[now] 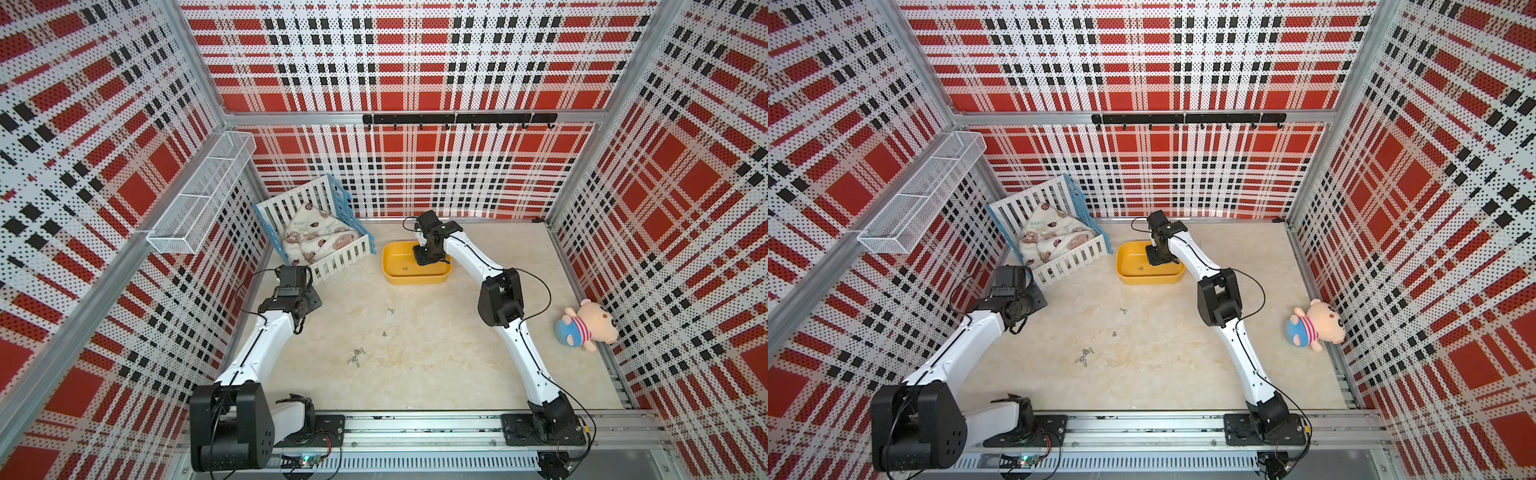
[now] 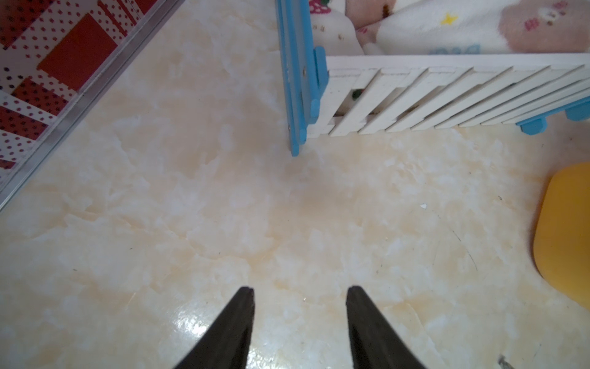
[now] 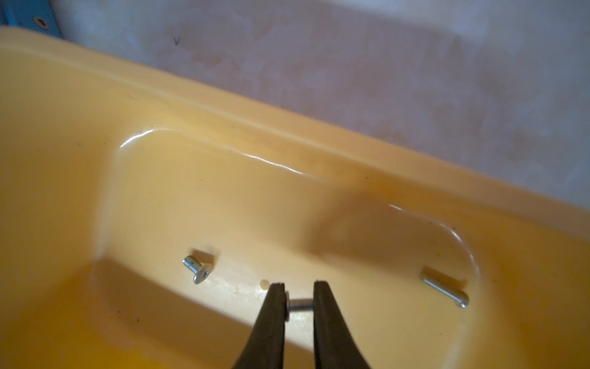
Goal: Put the screws on the desktop into the storage box
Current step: Place the screw in the storage box.
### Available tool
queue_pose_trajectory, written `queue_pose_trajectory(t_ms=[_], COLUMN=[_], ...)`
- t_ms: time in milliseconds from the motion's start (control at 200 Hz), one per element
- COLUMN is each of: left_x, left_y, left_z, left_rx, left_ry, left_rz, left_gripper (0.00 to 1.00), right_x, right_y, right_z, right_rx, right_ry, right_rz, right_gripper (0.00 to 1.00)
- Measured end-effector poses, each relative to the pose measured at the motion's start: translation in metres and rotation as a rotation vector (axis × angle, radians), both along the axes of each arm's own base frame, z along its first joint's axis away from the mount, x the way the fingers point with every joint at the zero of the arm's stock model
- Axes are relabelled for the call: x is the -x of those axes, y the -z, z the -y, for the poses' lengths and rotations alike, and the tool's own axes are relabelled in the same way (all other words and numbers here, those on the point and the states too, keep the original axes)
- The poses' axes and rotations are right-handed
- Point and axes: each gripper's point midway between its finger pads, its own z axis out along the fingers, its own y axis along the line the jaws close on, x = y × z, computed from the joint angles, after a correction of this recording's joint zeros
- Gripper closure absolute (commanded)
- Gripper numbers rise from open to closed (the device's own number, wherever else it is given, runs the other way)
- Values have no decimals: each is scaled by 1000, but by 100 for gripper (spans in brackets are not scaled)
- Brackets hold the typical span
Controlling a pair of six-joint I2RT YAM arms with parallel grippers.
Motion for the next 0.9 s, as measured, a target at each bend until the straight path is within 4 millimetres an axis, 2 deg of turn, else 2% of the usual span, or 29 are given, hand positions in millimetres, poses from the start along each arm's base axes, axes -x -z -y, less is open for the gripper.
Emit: queue_pose_trajectory(t_ms=[145, 351, 531, 666, 762, 822, 902], left_x=[0, -4, -4, -3, -5, -7, -9], left_y=[2, -3, -3, -4, -9, -15, -20], left_z=[1, 5, 7, 10, 23, 37, 58], left_rx=[-1, -2, -5, -5, -10, -14, -7], left_ry=[4, 14, 18, 31, 70, 112, 166], left_rz=[-6, 4, 3, -5, -1, 5, 12], left_gripper=[46, 46, 46, 45, 45, 44, 42], right_x=[-1, 0, 0, 16, 35, 44, 52], right_y=[-1, 0, 1, -4, -40, -83, -156], right_z=[-2, -2, -2, 4, 4, -3, -10], right_rx=[-9, -11, -12, 5, -1, -28, -88], right_ry=[-1, -4, -7, -17, -32, -44, -48], right_rz=[2, 0, 6, 14, 85, 172, 330], right_gripper=[75, 72, 58, 47, 41, 40, 40])
